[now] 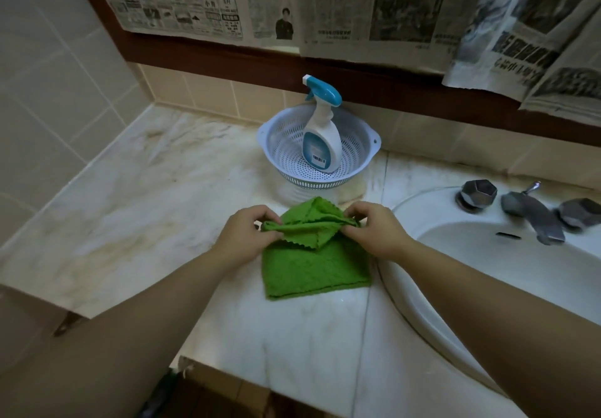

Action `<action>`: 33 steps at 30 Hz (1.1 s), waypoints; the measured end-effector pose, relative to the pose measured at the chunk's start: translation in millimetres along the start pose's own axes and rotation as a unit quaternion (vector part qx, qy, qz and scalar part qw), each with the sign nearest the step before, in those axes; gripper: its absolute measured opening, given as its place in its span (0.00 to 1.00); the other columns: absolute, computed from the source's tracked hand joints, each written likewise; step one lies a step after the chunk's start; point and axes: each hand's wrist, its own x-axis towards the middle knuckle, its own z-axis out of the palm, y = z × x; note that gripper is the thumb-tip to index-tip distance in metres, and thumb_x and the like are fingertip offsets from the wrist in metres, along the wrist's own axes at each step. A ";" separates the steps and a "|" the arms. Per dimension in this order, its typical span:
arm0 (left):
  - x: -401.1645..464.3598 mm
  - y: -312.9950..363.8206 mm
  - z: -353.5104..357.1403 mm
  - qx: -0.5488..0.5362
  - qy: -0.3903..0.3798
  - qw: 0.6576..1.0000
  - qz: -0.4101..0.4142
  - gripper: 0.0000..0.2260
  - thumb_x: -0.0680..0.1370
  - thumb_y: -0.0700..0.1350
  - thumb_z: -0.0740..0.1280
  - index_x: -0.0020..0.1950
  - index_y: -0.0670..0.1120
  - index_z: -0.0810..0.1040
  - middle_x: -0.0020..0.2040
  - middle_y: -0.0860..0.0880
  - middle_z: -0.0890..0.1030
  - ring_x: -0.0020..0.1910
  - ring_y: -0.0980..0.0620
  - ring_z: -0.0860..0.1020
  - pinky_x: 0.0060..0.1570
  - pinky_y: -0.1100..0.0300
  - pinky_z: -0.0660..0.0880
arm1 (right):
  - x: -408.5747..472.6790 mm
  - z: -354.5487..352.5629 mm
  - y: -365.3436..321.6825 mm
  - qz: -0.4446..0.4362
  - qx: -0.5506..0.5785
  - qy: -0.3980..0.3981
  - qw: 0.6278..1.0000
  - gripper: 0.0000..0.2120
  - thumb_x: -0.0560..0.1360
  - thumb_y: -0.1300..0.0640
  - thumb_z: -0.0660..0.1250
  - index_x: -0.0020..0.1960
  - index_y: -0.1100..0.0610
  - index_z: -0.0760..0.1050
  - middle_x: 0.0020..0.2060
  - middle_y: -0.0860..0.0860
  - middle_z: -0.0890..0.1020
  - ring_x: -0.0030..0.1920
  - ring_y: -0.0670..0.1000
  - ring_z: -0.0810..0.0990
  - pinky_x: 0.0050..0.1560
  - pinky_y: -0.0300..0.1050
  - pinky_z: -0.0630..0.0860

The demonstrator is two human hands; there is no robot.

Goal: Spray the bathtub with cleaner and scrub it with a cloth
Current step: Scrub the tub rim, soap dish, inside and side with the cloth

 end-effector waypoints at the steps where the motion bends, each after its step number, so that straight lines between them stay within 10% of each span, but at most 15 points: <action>1: -10.5 0.6 -0.1 0.005 -0.003 1.000 0.008 0.11 0.68 0.46 0.81 0.43 0.60 0.83 0.43 0.55 0.84 0.43 0.52 0.81 0.49 0.52 0.77 | -8.4 -2.1 2.4 -0.015 -0.013 -0.001 1.000 0.07 0.73 0.54 0.77 0.49 0.50 0.82 0.46 0.43 0.82 0.49 0.48 0.78 0.48 0.43 0.70; 9: -75.8 -14.3 13.6 0.136 -0.087 0.985 0.067 0.17 0.65 0.55 0.79 0.51 0.62 0.79 0.40 0.59 0.83 0.50 0.61 0.77 0.51 0.56 0.76 | -58.3 -4.4 24.8 -0.122 -0.170 -0.096 0.973 0.12 0.65 0.41 0.66 0.42 0.48 0.80 0.54 0.45 0.81 0.55 0.50 0.71 0.59 0.52 0.74; 14: -67.7 1.2 17.5 0.146 -0.041 0.987 0.051 0.24 0.69 0.67 0.68 0.62 0.62 0.79 0.39 0.59 0.81 0.50 0.61 0.74 0.52 0.57 0.74 | -58.3 6.6 0.6 -0.143 -0.134 -0.046 0.980 0.29 0.71 0.43 0.64 0.69 0.53 0.74 0.57 0.50 0.78 0.58 0.53 0.73 0.61 0.51 0.73; 19: -63.4 0.6 23.3 0.236 -0.118 0.962 0.076 0.17 0.71 0.66 0.65 0.50 0.59 0.85 0.40 0.58 0.81 0.47 0.57 0.75 0.51 0.53 0.75 | -64.8 30.2 -10.0 -0.188 -0.232 -0.126 0.946 0.26 0.76 0.36 0.55 0.65 0.47 0.80 0.54 0.47 0.79 0.57 0.53 0.75 0.61 0.55 0.71; 26: -59.1 -12.8 18.3 0.188 -0.064 0.978 0.060 0.20 0.75 0.61 0.72 0.33 0.46 0.78 0.37 0.47 0.76 0.38 0.53 0.75 0.39 0.53 0.71 | -72.7 35.9 -3.2 -0.184 -0.230 -0.046 0.955 0.24 0.79 0.35 0.53 0.53 0.45 0.85 0.52 0.43 0.79 0.57 0.51 0.73 0.62 0.59 0.69; 29: -48.4 -7.9 20.0 0.194 0.033 0.980 -0.008 0.17 0.72 0.60 0.76 0.51 0.50 0.80 0.52 0.50 0.75 0.52 0.52 0.76 0.52 0.54 0.73 | -73.7 48.0 -11.9 -0.143 -0.258 -0.018 0.955 0.32 0.77 0.32 0.54 0.75 0.46 0.71 0.75 0.51 0.70 0.76 0.57 0.65 0.75 0.63 0.61; 33: -37.8 -2.3 24.5 0.286 -0.048 0.949 -0.125 0.32 0.71 0.67 0.74 0.65 0.47 0.73 0.60 0.45 0.71 0.64 0.44 0.72 0.62 0.48 0.73 | -78.3 68.4 -7.0 -0.071 -0.303 -0.104 0.945 0.47 0.73 0.22 0.49 0.83 0.43 0.38 0.83 0.52 0.36 0.81 0.59 0.33 0.79 0.67 0.39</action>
